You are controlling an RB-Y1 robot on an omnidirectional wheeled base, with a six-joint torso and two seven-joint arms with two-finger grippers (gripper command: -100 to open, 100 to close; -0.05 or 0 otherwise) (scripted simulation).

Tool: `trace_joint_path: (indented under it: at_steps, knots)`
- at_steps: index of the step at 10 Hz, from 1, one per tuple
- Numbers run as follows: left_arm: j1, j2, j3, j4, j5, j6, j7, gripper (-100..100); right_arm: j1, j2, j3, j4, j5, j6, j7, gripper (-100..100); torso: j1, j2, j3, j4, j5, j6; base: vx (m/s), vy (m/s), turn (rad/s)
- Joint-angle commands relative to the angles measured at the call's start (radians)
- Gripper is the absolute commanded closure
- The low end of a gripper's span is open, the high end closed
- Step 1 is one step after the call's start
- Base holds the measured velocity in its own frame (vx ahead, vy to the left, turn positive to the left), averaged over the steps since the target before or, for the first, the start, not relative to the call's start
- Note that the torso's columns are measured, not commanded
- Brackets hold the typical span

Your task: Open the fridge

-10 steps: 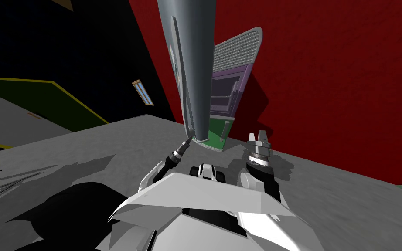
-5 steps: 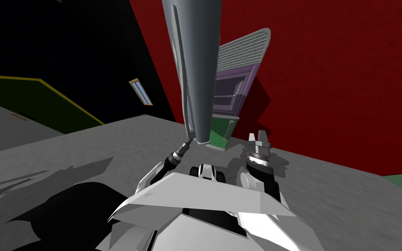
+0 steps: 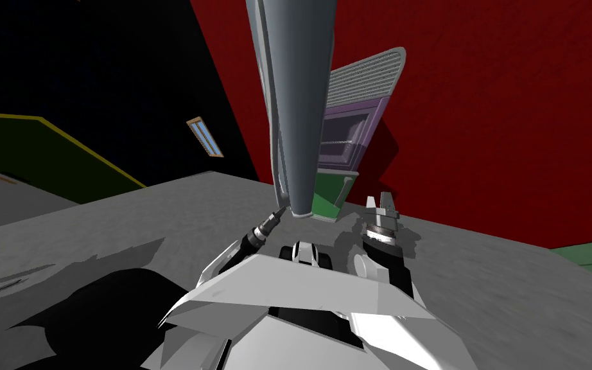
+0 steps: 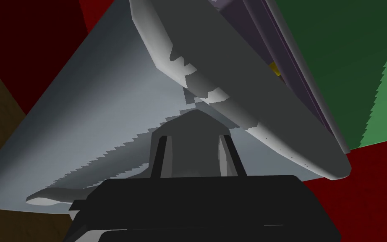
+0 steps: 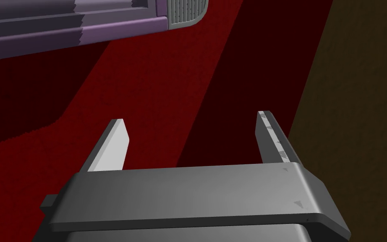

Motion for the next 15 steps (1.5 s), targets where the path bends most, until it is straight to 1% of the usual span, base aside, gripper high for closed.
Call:
trace_joint_path:
  at_steps: [1,2,3,4,5,6,7,8,10,13,15]
  knots:
    - [-0.006,0.012,0.0,-0.017,0.001,-0.016,0.004,100,0.0,0.0,0.0,0.0,0.0,0.0,0.0,0,-0.003,-0.001,-0.001,0.0,-0.001,0.001,0.025,0.181,-0.04]
    - [-0.001,0.028,-0.009,-0.024,-0.002,-0.032,0.009,100,0.0,0.0,0.0,0.0,0.0,0.0,0.0,0,-0.004,-0.005,-0.004,0.0,-0.002,0.002,0.006,0.247,-0.078]
    - [-0.001,0.028,-0.009,-0.024,-0.002,-0.032,0.009,100,0.0,0.0,0.0,0.0,0.0,0.0,0.0,0,0.001,-0.004,-0.005,0.001,-0.001,0.002,-0.023,0.25,-0.052]
    - [0.003,0.045,-0.019,-0.031,-0.004,-0.049,0.014,100,0.0,0.0,0.0,0.0,0.0,0.0,0.0,0,0.002,-0.004,-0.005,0.001,-0.001,0.001,-0.034,0.274,-0.082]
    - [0.003,0.045,-0.019,-0.031,-0.004,-0.049,0.014,100,0.0,0.0,0.0,0.0,0.0,0.0,0.0,0,0.002,-0.002,-0.004,0.002,-0.001,0.001,-0.017,0.227,-0.053]
    - [0.007,0.061,-0.029,-0.038,-0.006,-0.065,0.019,100,0.0,0.0,0.0,0.0,0.0,0.0,0.0,0,-0.003,-0.003,-0.004,0.002,-0.002,0.001,0.042,0.206,-0.102]
    - [0.007,0.061,-0.029,-0.038,-0.006,-0.065,0.019,100,0.0,0.0,0.0,0.0,0.0,0.0,0.0,0,-0.006,-0.006,-0.006,0.001,-0.003,0.003,0.029,0.194,-0.029]
    - [0.057,0.097,-0.037,-0.072,-0.009,-0.051,0.027,-100,0.0,0.0,0.0,0.0,0.0,0.0,0.0,0,-0.006,-0.009,-0.009,0.002,-0.004,0.003,0.015,0.088,0.113]
    - [0.088,0.121,-0.03,-0.127,-0.007,-0.04,0.033,-100,0.0,0.0,0.0,0.0,0.0,0.0,0.0,0,-0.013,0.005,0.005,-0.002,-0.002,0.001,0.064,-0.02,0.118]
    - [0.135,0.158,-0.02,-0.204,-0.004,-0.025,0.041,-100,0.0,0.0,0.0,0.0,0.0,0.0,0.0,0,-0.002,0.016,0.012,0.0,0.001,-0.001,0.075,-0.014,0.078]
    - [0.166,0.182,-0.014,-0.258,-0.002,-0.015,0.046,-100,0.0,0.0,0.0,0.0,0.0,0.0,0.0,0,0.0,0.015,0.012,-0.001,0.002,-0.002,0.058,0.002,0.092]
